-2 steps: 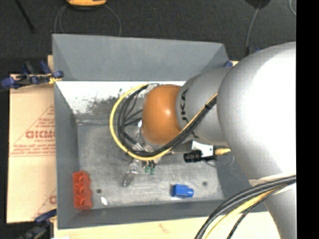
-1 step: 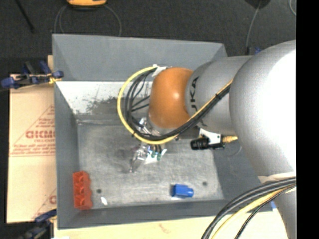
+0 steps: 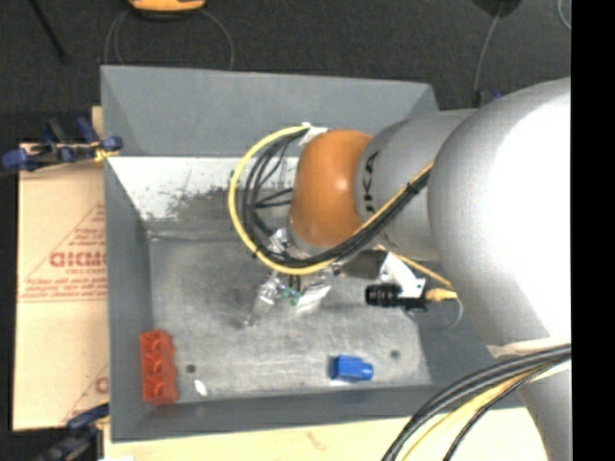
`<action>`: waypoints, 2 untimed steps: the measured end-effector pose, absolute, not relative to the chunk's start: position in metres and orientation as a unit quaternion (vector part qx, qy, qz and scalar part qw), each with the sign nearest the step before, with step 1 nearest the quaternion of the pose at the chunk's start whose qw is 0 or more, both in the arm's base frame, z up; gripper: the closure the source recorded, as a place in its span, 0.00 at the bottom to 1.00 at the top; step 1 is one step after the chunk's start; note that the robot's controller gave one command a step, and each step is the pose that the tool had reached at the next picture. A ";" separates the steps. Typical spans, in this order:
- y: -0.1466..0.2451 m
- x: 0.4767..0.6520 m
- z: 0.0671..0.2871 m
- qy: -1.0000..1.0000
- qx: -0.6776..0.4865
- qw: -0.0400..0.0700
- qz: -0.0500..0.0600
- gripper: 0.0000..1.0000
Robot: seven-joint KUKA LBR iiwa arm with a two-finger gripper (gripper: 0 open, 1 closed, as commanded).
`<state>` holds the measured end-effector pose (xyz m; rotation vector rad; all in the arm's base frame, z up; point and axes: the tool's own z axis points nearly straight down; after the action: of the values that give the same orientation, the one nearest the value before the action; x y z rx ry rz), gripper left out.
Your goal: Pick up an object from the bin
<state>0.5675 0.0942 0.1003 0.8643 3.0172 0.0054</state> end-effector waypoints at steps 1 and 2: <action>0.123 0.571 0.074 0.912 0.409 0.005 0.001 0.00; 0.122 0.573 0.076 0.913 0.409 0.003 0.001 0.00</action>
Offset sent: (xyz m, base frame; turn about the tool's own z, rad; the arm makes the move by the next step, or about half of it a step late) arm 0.0001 0.0307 -0.0303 0.2867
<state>0.5730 0.1217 0.0762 1.2816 2.8616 0.0030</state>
